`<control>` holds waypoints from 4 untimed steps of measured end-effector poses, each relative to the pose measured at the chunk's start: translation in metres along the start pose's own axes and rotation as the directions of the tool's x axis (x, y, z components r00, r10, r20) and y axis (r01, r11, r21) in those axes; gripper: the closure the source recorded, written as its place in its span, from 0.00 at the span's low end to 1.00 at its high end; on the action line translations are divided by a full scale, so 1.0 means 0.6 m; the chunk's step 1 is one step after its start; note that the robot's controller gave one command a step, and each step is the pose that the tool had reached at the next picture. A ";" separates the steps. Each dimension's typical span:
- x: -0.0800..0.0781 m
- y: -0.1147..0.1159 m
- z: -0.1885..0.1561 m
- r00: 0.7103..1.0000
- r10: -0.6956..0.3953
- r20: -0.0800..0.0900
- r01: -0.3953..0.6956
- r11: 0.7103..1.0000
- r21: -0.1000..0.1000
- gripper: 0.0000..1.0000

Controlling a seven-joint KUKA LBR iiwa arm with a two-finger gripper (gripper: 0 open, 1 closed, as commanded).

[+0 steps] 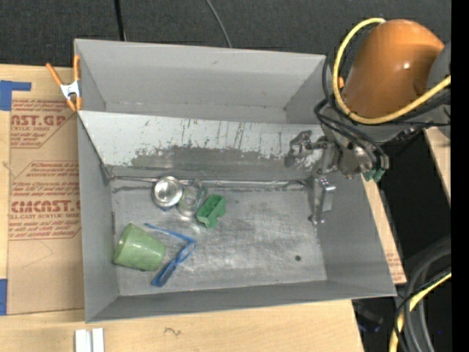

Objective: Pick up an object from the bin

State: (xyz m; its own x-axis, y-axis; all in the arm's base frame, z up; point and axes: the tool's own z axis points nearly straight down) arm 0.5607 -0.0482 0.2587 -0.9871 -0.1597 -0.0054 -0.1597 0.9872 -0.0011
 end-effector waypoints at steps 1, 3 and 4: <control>-0.055 0.101 0.212 0.997 -0.080 -0.009 0.080 0.997 -0.005 0.00; -0.088 0.166 0.284 0.953 -0.304 0.012 0.304 0.953 0.004 0.00; -0.099 0.185 0.298 0.883 -0.469 0.022 0.469 0.883 0.014 0.00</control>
Offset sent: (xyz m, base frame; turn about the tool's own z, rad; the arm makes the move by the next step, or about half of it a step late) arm 0.0242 0.0616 -0.1217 -0.0759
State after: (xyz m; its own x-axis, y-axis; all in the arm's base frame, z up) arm 0.6025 0.0707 0.0804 -0.7966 -0.6040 -0.0258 -0.6038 0.7970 -0.0178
